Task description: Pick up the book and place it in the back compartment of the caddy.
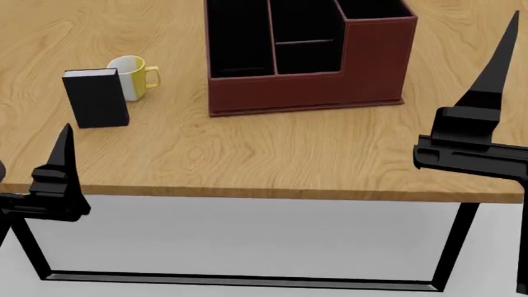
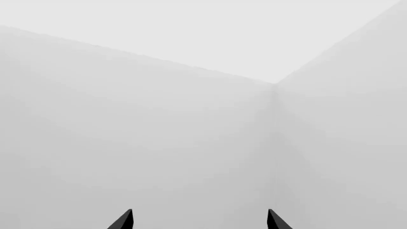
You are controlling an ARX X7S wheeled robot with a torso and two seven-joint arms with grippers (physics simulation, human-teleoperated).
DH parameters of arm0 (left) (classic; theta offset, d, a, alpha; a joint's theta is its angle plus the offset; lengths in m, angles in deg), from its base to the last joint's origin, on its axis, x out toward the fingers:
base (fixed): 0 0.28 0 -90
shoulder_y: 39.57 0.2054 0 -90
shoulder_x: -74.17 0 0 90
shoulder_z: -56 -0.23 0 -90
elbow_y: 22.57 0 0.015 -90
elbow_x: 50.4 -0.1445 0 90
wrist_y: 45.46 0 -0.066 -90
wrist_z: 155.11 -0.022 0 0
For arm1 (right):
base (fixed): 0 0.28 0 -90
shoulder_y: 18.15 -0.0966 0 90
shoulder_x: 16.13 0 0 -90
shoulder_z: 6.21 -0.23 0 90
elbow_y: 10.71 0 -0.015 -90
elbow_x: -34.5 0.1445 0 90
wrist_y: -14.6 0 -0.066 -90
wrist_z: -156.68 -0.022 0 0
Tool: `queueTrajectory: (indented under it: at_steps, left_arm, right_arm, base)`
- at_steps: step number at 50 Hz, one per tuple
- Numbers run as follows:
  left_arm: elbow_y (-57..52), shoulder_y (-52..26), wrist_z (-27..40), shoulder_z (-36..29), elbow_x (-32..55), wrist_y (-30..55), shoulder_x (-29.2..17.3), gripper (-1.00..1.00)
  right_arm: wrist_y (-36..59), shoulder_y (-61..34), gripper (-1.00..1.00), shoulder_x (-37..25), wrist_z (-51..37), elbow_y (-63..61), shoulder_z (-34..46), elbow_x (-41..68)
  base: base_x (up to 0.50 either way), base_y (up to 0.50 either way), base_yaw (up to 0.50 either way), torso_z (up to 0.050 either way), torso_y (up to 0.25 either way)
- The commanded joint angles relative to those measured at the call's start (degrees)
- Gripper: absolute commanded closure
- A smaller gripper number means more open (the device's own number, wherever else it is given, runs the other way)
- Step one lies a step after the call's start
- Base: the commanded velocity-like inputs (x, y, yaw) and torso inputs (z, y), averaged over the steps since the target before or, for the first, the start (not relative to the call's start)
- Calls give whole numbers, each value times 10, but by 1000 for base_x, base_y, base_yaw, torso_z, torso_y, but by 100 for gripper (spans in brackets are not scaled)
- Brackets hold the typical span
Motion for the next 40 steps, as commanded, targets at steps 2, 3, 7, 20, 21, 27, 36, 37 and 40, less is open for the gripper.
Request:
queueTrajectory:
  at_steps: [2, 3, 7, 20, 21, 27, 36, 37, 40]
  left_arm:
    - [-2, -1, 3, 1, 3, -2, -2, -100]
    - [-3, -1, 4, 3, 4, -2, -2, -100]
    - [-2, -1, 4, 5, 5, -6, -2, -100]
    - [-3, 0, 6, 3, 8, -8, -4, -100]
    - [-3, 0, 7, 3, 8, -7, -4, -100]
    - [-2, 0, 8, 3, 9, -8, -5, -100]
    - [-1, -1, 9, 4, 11, -11, -7, -100]
    - [0, -2, 9, 4, 11, -11, -7, -100]
    - [0, -2, 10, 3, 11, -12, -7, -100]
  right_arm:
    - [3, -2, -100, -2, -2, -3, -2, 6]
    - [4, -3, -100, -2, -2, -4, -2, 7]
    - [4, -3, -100, -3, -3, -5, -1, 8]
    - [6, -4, -100, -6, -5, -8, 2, 12]
    - [7, -5, -100, -6, -5, -8, 2, 13]
    - [12, -10, -100, -8, -7, -9, 4, 16]
    - [14, -14, -100, -9, -10, -9, 8, 18]
    - [15, -14, -100, -10, -10, -10, 8, 19]
    - [17, -15, -100, -11, -12, -12, 8, 20]
  base:
    - [357, -55, 0, 0, 0]
    - [355, -59, 0, 0, 0]
    - [354, -56, 0, 0, 0]
    - [357, -55, 0, 0, 1]
    - [359, -55, 0, 0, 0]
    - [357, -46, 0, 0, 2]
    - [359, -43, 0, 0, 1]
    - [359, -39, 0, 0, 0]
    - [355, -43, 0, 0, 0]
